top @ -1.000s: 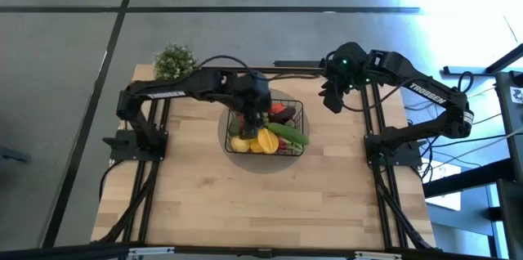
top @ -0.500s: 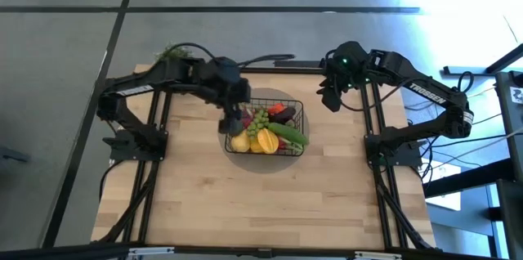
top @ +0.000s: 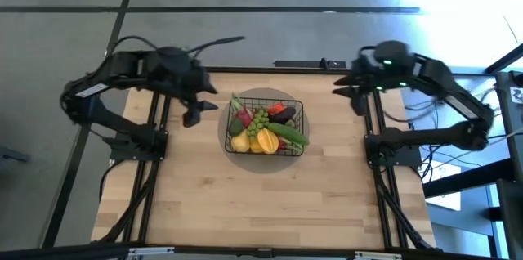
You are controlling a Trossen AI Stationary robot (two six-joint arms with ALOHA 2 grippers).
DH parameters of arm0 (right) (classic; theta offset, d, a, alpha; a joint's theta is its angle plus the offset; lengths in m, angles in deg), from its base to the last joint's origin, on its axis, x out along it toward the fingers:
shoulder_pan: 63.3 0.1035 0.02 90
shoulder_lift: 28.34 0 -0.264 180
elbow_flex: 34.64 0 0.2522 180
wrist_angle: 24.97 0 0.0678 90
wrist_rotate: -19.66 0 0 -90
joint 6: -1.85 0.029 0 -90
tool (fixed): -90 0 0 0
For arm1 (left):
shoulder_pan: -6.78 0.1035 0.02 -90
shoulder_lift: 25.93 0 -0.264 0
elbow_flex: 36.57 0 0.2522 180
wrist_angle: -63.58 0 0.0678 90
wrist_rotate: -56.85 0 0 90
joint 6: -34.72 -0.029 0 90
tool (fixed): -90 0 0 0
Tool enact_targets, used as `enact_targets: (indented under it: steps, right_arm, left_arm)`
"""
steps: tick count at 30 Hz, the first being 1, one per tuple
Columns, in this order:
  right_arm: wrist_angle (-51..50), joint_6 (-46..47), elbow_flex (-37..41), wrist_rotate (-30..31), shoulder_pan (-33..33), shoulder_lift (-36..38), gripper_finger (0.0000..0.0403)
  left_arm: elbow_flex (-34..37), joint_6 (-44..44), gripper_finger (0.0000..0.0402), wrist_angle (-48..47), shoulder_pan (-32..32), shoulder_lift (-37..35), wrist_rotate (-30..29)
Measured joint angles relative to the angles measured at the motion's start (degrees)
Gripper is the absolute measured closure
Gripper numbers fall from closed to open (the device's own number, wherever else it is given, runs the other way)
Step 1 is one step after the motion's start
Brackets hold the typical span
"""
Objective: Build produce basket
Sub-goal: Return to Home Position
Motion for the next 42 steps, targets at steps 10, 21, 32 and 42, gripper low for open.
enact_targets:
  steps: [10, 21, 32, 42]
  right_arm:
    - [0.1, 4.4, 0.0, 0.3, 0.0, 14.3, 0.0272]
    - [10.6, 11.5, 17.1, 2.3, 0.0, 33.2, 0.0272]
    - [15.7, 13.9, 30.5, 0.1, 0.0, 48.6, 0.0272]
    - [23.6, 14.1, 39.6, 0.1, 0.0, 58.0, 0.0272]
  left_arm:
    - [22.5, 4.7, 0.0188, 12.6, -0.7, -22.5, -2.1]
    - [41.2, 6.4, 0.0188, 25.6, -0.7, -45.8, -3.3]
    - [50.4, 9.3, 0.0188, 27.1, -0.7, -61.8, -3.2]
    - [54.4, 8.2, 0.0188, 27.5, -0.7, -71.3, -3.1]
